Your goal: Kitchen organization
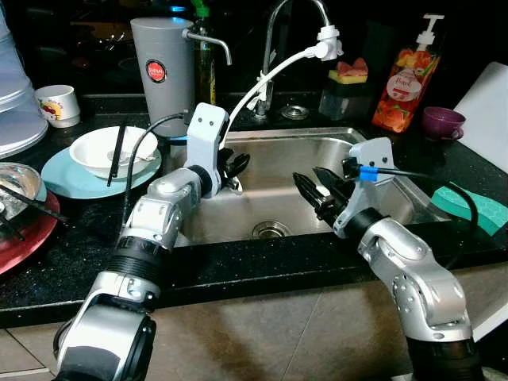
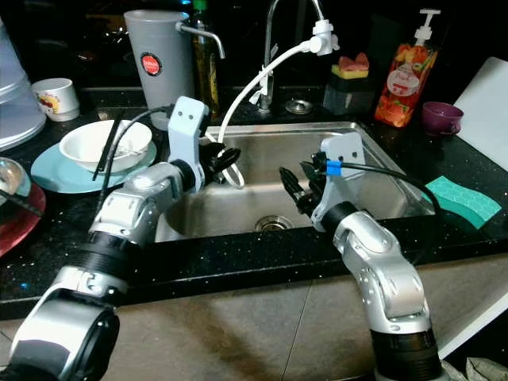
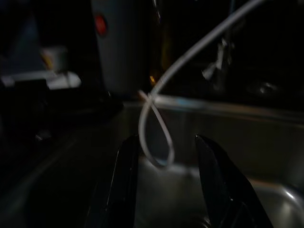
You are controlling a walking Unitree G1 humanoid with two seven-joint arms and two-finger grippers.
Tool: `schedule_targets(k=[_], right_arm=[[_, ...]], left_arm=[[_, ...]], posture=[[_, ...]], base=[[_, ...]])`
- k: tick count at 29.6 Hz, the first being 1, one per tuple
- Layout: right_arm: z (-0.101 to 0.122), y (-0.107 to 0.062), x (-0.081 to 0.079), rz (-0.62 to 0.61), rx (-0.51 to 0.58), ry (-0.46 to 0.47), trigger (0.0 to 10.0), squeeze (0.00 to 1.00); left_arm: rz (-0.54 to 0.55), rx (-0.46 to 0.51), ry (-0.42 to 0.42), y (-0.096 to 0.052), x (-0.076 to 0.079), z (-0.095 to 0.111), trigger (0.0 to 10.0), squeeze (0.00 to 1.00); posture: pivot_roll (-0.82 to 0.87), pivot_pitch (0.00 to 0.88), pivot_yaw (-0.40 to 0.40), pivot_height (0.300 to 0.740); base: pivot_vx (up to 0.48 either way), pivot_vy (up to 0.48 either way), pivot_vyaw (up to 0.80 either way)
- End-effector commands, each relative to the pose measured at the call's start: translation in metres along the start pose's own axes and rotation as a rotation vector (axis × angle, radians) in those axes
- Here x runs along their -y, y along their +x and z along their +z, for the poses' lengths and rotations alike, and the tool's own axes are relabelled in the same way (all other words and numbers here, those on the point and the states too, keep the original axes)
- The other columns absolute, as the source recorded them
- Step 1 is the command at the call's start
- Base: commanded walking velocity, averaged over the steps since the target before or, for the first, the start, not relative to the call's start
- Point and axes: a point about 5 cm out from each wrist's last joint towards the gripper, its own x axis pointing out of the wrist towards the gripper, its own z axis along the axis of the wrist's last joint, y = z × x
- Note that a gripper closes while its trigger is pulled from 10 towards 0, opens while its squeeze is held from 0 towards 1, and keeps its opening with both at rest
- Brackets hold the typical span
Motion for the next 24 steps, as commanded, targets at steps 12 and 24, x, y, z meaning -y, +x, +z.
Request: schedule_targets(k=[12,24], right_arm=[[0.01,0.007,-0.016,0.094,0.078,0.091,10.0,0.0],[0.01,0.01,-0.02,0.113,0.097,0.14,10.0,0.0]], left_arm=[[0.153,-0.013,0.674,-0.054,-0.018,0.018,10.0,0.0],[0.23,-0.195,0.817,-0.078,-0.033,0.001,10.0,0.0]], posture=[[0.05,0.182,-0.033,0.74],[0.07,0.186,-0.035,0.74]], base=[[0.0,0.0,0.0],[0.0,0.0,0.0]])
